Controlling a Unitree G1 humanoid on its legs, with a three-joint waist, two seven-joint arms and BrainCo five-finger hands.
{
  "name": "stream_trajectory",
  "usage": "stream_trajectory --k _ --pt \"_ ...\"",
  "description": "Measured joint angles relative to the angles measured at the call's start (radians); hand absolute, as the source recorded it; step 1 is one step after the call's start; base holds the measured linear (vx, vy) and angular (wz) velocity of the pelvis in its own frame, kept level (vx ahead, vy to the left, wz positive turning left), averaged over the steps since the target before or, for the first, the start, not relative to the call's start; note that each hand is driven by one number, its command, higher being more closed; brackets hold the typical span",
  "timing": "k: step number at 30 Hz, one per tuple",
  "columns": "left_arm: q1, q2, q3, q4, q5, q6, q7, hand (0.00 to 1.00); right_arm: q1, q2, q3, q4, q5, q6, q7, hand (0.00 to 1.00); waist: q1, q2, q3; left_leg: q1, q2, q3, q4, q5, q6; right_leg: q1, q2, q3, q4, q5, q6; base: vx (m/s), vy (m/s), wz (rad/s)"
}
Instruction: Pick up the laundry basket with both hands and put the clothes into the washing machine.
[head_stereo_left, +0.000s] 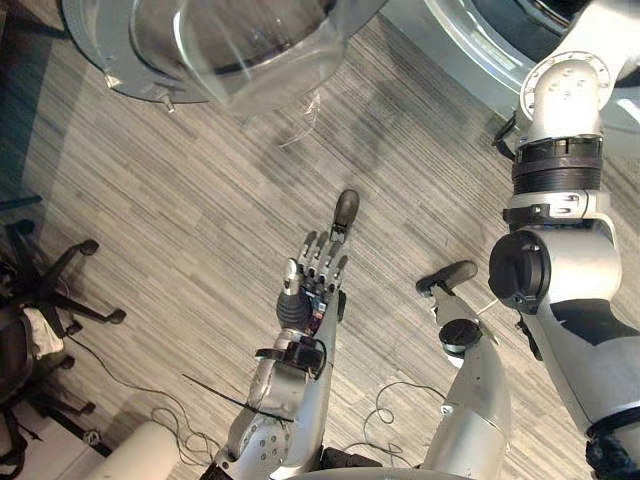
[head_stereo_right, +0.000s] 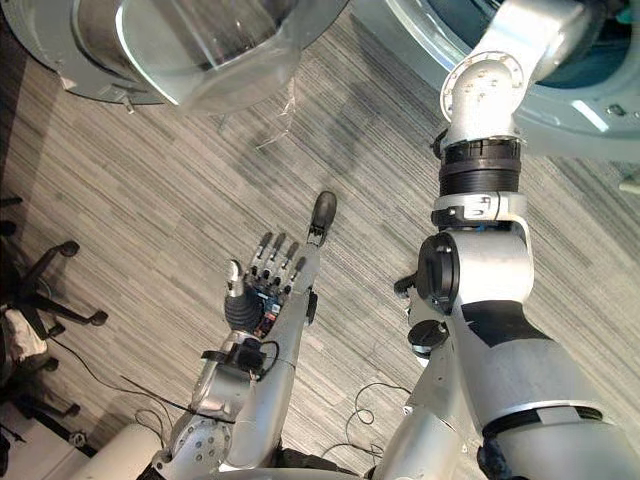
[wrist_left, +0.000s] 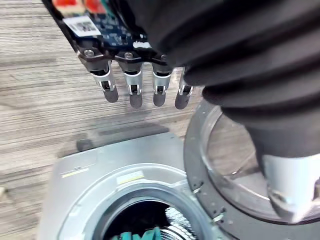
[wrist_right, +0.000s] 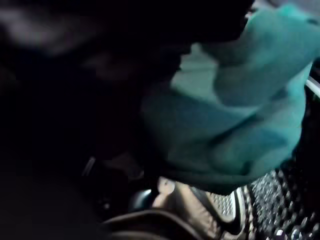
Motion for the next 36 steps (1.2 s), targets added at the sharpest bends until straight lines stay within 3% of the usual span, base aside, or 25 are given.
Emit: stream_trajectory --k 4,10,13,23,26,28,30,36 --pt "0.001 0.031 -0.020 -0.001 0.000 -0.003 0.000 0.00 0.110 0.013 0.042 0.084 0.018 0.080 0.041 0.00 -0.013 0.000 0.000 -0.011 0.008 0.017 -0.001 0.000 0.000 -0.022 0.012 0.017 -0.005 0.006 0.004 0.00 -0.090 -0.15" --pt "0.032 0.035 -0.017 0.003 -0.020 0.013 -0.090 0.00 0.251 0.009 0.067 0.070 0.126 0.080 0.308 0.00 -0.029 0.001 -0.001 -0.014 0.009 0.023 0.001 0.009 0.003 -0.023 0.013 0.014 0.004 0.006 -0.010 0.07 -0.109 0.03" --pt "0.032 0.035 -0.019 0.020 -0.030 0.015 -0.136 0.00 0.276 0.010 0.055 0.070 0.168 0.074 0.366 0.00 -0.028 0.001 -0.001 -0.007 0.001 0.023 0.001 0.009 0.003 -0.020 0.002 0.016 0.023 -0.006 -0.010 0.04 -0.078 0.09" --pt "0.053 0.035 -0.030 0.075 -0.037 0.023 -0.153 0.00 0.277 0.012 0.012 0.070 0.233 0.041 0.365 0.00 -0.022 0.002 -0.001 0.004 -0.009 0.026 -0.021 0.002 0.002 -0.019 -0.016 0.017 0.043 -0.013 -0.003 0.00 -0.076 0.06" --pt "0.067 0.037 -0.029 0.072 -0.041 0.032 -0.152 0.00 0.216 -0.007 0.034 0.044 0.254 0.032 0.336 0.00 -0.025 0.002 -0.001 0.007 -0.020 0.023 -0.041 0.018 0.005 -0.028 -0.027 0.017 0.059 -0.022 0.004 0.03 -0.069 0.08" --pt "0.082 0.039 -0.022 0.052 -0.069 0.033 -0.152 0.00 0.048 -0.135 0.147 0.044 0.284 0.033 0.310 0.00 -0.026 0.007 -0.002 0.017 -0.022 0.012 -0.090 0.064 0.003 -0.043 -0.045 0.008 0.087 -0.035 -0.001 0.03 -0.100 0.17" --pt "0.119 0.058 -0.017 0.027 -0.097 0.033 -0.153 0.00 -0.102 -0.269 0.239 0.099 0.294 0.044 0.316 0.00 -0.021 0.014 0.001 0.013 -0.029 -0.002 -0.090 0.070 0.000 -0.047 -0.061 0.003 0.111 -0.054 0.000 0.01 -0.079 0.30" --pt "0.234 0.193 -0.018 0.024 -0.158 0.058 -0.180 0.00 -0.125 -0.294 0.303 0.132 0.240 0.059 0.252 0.00 -0.024 0.039 0.003 0.024 -0.038 -0.010 -0.090 0.072 -0.003 -0.046 -0.075 0.019 0.138 -0.071 0.001 0.01 -0.097 0.10"
